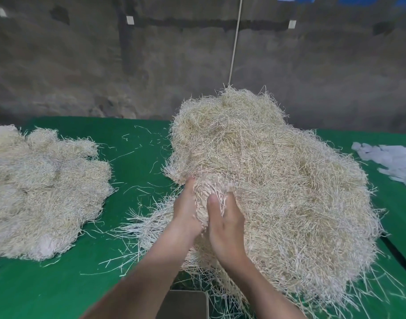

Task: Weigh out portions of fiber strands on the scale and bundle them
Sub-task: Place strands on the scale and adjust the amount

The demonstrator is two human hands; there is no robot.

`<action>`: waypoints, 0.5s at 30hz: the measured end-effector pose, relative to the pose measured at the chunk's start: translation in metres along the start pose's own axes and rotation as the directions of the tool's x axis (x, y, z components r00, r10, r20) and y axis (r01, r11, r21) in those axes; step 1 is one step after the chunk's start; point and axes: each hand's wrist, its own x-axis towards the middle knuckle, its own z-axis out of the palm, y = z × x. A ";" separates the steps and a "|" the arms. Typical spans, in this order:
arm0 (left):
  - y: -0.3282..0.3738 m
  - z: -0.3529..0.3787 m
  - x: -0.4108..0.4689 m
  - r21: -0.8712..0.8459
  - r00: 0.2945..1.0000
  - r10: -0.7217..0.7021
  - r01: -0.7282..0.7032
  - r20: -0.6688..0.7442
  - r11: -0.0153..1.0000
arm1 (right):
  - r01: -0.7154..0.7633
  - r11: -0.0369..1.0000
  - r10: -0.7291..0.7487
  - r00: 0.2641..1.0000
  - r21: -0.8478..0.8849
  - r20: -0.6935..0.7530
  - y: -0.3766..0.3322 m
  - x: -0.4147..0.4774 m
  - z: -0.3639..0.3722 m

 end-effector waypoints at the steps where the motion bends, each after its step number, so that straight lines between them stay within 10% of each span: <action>1: 0.000 -0.001 0.002 0.034 1.000 0.010 -0.009 -0.029 0.999 | 0.016 0.999 -0.017 0.999 -0.052 -0.027 0.002 0.008 -0.005; 4: -0.011 0.004 -0.008 0.267 0.986 0.078 -0.037 -0.146 0.963 | 0.020 0.991 -0.038 0.990 -0.131 -0.138 0.005 0.029 -0.019; 15: 0.000 0.005 -0.009 0.243 0.986 0.114 -0.082 -0.120 0.966 | 0.033 0.993 -0.041 0.997 -0.113 -0.068 0.000 0.006 0.002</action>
